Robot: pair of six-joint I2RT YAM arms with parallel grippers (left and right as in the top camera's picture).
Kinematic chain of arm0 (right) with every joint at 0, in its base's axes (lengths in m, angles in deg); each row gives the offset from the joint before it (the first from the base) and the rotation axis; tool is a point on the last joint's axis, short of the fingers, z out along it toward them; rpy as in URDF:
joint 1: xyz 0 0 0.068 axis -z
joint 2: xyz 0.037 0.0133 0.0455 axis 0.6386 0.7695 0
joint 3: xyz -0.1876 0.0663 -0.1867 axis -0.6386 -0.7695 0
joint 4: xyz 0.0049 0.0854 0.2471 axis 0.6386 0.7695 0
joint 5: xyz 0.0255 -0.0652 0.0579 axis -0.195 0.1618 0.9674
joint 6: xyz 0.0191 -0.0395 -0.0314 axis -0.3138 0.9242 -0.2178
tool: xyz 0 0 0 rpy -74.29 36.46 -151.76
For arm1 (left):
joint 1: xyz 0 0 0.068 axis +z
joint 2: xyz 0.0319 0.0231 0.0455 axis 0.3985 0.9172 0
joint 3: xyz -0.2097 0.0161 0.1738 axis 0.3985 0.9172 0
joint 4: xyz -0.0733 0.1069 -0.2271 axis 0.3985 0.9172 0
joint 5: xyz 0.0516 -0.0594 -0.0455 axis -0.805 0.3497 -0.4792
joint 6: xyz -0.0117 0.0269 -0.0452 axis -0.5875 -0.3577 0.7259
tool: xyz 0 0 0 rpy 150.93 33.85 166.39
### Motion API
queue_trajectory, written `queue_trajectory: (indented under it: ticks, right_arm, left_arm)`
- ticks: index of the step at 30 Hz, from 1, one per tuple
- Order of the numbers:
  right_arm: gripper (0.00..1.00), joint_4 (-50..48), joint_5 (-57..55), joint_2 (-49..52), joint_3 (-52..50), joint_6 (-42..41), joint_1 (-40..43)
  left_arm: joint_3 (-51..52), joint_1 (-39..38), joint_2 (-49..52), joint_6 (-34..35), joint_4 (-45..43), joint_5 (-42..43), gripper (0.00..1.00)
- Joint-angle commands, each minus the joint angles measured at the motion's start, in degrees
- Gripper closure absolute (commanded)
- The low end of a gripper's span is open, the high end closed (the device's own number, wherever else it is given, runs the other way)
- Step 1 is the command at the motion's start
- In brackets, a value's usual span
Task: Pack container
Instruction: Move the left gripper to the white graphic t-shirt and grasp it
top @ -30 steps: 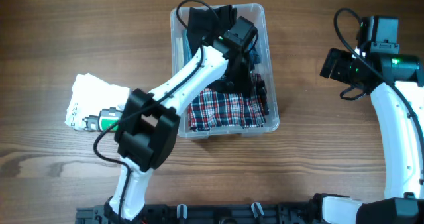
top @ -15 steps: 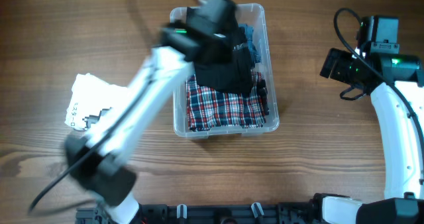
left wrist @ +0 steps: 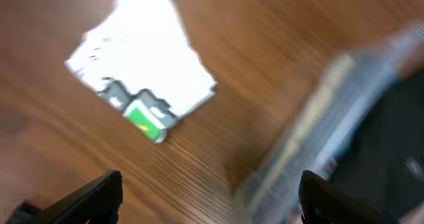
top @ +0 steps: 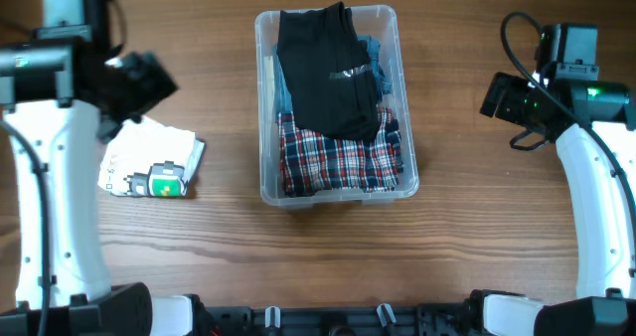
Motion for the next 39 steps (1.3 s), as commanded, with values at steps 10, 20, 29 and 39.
queue_trajectory:
  ticks: [10, 20, 29, 39]
  right_arm:
    - [0.0, -0.2, -0.2, -0.9, 0.7, 0.5, 0.0]
    - [0.0, -0.2, -0.2, -0.9, 0.7, 0.5, 0.0]
    - [0.0, -0.2, -0.2, -0.9, 0.7, 0.5, 0.0]
    - [0.0, -0.2, -0.2, -0.9, 0.7, 0.5, 0.0]
  left_arm:
    - [22.4, 16.3, 0.1, 15.3, -7.9, -1.2, 0.0]
    - [43.7, 19.8, 0.1, 19.4, -27.0, 2.5, 0.0]
    - [52.8, 19.8, 0.1, 19.6, -43.2, 6.5, 0.0]
    - [53.1, 19.8, 0.2, 19.6, -46.7, 11.3, 0.0]
